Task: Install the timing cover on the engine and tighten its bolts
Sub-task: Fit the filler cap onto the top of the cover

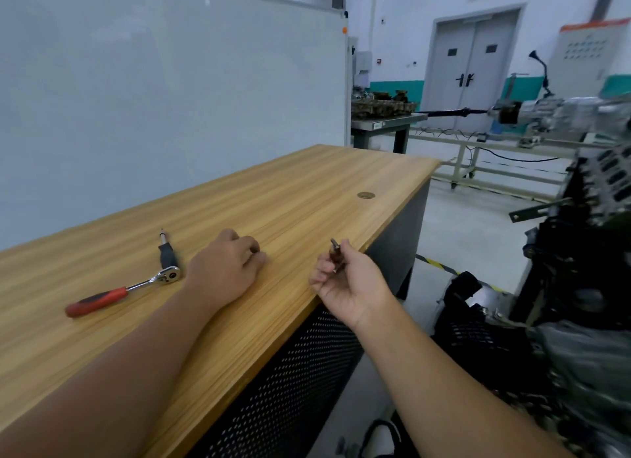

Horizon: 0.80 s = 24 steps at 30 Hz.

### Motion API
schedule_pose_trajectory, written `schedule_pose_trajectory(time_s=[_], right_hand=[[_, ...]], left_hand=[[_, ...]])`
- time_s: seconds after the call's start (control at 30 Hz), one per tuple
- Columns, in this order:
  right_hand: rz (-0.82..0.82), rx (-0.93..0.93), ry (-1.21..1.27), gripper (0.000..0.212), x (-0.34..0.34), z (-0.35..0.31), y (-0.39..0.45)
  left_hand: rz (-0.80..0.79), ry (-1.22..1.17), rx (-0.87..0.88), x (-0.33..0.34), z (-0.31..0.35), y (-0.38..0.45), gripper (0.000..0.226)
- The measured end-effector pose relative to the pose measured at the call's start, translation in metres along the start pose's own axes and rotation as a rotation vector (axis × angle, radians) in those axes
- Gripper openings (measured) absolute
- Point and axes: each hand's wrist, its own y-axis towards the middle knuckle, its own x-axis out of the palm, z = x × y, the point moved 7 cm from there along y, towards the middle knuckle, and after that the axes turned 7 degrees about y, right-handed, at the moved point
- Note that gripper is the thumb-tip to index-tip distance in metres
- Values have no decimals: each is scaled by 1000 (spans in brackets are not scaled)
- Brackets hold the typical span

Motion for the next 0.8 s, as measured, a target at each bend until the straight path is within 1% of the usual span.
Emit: schedule_pose_trajectory(time_s=[0.07,0.17,0.2,0.27,0.33,0.4,0.5,0.57,0.63,0.67,0.73,0.77,0.8], right_hand=[[1,-7,-44,37,-3,-8,-9],[-9,-51,-88,39,-4,-25,-32],[-23,-79,-111,38,-2,-33,-42],[-64,-156,-175,36,3,-53,-68],[-101,-258,-250,34,10,-79,-100],[-93,-373,-335,34,15,-109,-136],[-1,-617,-508,35,18,-161,-199],[50,-797,-564,36,21,-200,-245],[70,-991,-586,37,24,-241,-292],[84,-1098,-581,38,23,-265,-318],[153,-1279,-544,45,22,-302,-362],[193,-1377,-540,48,19,-323,-386],[232,-1477,-559,49,17,-345,-409]], left_hand=[[0,85,43,-2,10,-2,39],[-5,148,45,-7,19,-5,42],[27,136,27,-13,20,-7,42],[142,69,14,-28,32,-13,37],[267,-39,61,-45,66,-18,30],[349,-198,171,-62,123,-18,21],[373,-550,378,-95,234,-24,10],[328,-742,516,-119,311,-31,11],[260,-896,612,-136,380,-35,14],[231,-962,645,-142,415,-35,14],[197,-1041,647,-147,460,-30,9],[177,-1065,643,-147,484,-25,10],[151,-1061,644,-146,507,-18,15]])
